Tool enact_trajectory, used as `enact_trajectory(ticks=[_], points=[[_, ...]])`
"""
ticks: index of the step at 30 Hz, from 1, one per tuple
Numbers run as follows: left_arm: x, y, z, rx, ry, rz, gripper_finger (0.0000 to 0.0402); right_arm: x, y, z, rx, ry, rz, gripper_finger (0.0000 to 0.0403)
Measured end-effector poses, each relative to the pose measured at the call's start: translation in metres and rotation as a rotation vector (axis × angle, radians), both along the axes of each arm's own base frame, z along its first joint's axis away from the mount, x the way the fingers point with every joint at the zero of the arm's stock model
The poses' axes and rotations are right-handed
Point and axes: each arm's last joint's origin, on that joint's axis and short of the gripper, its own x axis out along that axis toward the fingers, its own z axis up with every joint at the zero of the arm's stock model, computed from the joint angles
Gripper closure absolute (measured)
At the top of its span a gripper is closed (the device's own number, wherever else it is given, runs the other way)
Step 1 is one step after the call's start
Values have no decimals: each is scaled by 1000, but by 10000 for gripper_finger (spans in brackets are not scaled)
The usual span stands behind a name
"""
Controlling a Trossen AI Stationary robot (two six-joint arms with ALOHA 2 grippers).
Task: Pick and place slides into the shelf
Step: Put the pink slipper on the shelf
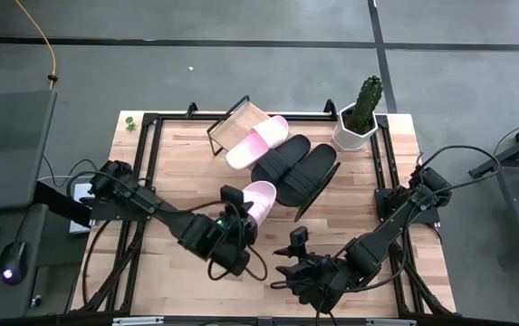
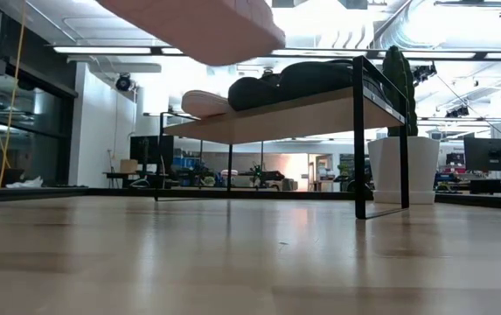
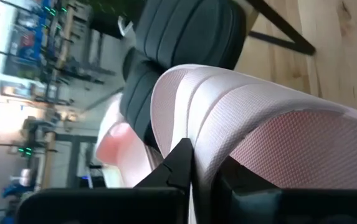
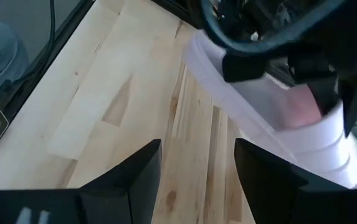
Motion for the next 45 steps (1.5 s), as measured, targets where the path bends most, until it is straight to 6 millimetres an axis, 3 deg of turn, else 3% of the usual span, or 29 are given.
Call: enact_trajectory(ticks=[6, 16, 26, 45], points=[[3, 14, 8, -106, 4, -14, 396, 0, -1, 1, -78, -13, 8, 210], [3, 7, 28, -244, -81, -147, 397, 2, 0, 2, -144, -27, 29, 210], [6, 0, 36, -293, -126, -230, 389, 5, 14, -3, -320, -88, 59, 210], [15, -5, 43, -356, -205, -324, 398, 9, 20, 0, -322, -137, 88, 210]])
